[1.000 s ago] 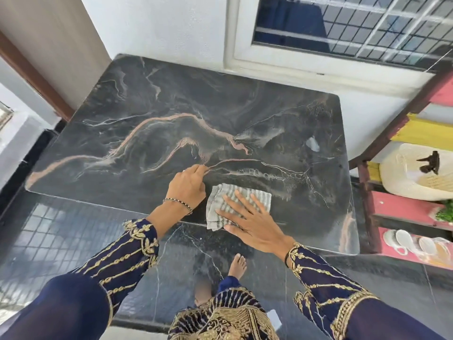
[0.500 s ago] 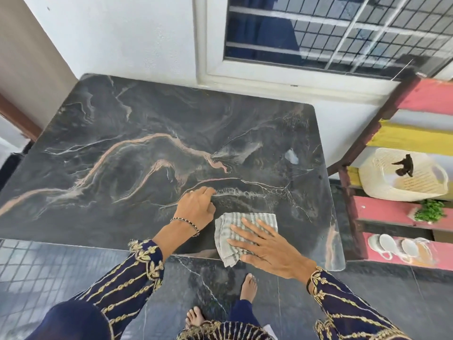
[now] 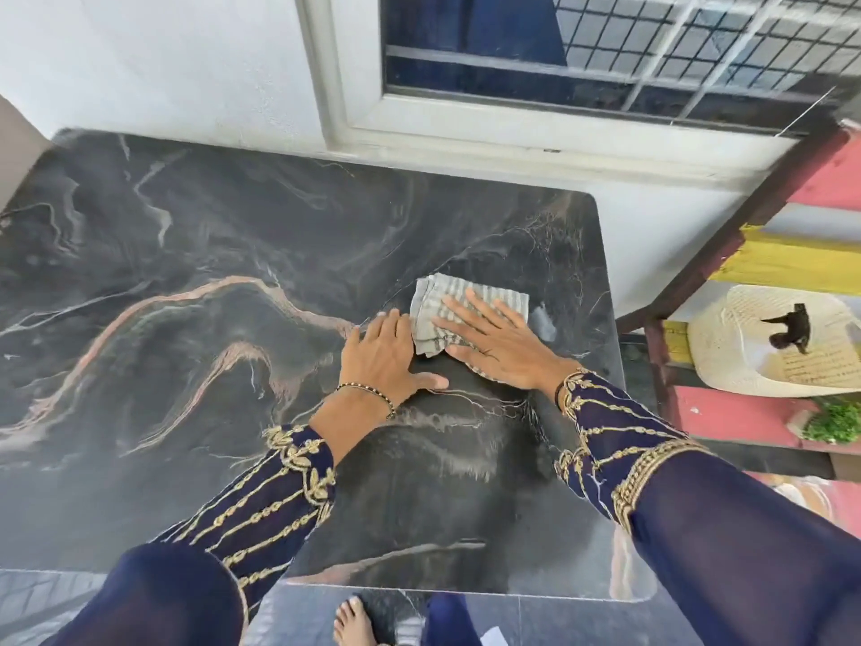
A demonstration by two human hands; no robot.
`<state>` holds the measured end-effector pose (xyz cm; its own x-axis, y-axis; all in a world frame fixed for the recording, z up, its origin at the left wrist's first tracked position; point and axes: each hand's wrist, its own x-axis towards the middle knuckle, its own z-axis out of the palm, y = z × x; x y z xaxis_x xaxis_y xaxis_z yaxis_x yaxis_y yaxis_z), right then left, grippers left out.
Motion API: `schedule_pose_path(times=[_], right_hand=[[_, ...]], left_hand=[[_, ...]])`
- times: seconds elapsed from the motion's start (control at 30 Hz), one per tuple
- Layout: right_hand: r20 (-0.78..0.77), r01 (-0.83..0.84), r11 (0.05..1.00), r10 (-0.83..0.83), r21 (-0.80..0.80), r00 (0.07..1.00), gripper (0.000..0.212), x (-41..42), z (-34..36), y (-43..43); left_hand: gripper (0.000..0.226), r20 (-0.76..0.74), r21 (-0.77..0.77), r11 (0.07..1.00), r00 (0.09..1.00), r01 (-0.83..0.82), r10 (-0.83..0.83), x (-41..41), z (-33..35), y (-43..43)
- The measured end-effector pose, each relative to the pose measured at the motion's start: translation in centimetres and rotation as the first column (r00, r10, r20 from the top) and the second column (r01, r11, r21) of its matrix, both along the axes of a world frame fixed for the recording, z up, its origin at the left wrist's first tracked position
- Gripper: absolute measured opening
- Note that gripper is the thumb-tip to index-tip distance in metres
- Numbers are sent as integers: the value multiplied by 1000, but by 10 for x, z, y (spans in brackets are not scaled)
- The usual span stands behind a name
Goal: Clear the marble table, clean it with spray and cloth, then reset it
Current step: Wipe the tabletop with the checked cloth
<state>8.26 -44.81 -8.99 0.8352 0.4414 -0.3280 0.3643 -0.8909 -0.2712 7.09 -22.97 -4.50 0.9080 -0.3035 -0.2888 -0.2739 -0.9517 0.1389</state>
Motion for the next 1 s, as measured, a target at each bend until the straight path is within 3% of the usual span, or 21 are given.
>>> schedule_pose_path(times=[0.1,0.2,0.33,0.47,0.7,0.83,1.0], right_hand=[[5,25,1000,-25,1,1000,54,53,-1,-13],[24,27,1000,-27,-5,999,53,99,-1,-27],[40,40,999,-40,-11,998,55,149,-3,-41],[58,83,996,-81,-39,995,58,194,-5,-43],[81,185,983,-184,-7,980,57,222,-5,-41],[85,190,981,-192,28,978,57,223,-10,-42],[108,158,984,-166,81,980,58,222,-13,-52]], left_hand=[[150,-106,143,987,990,-74,89,41,-2,-21],[163,-278,235,965,943,-115,180,81,-1,-44],[162,-431,305,945,867,-122,251,100,-9,-64],[145,-413,254,944,858,-213,305,104,-19,-65],[158,-449,325,935,847,-142,285,114,-10,-79],[144,-434,272,922,820,-275,373,118,-23,-77],[154,-458,370,924,845,-101,276,116,-13,-80]])
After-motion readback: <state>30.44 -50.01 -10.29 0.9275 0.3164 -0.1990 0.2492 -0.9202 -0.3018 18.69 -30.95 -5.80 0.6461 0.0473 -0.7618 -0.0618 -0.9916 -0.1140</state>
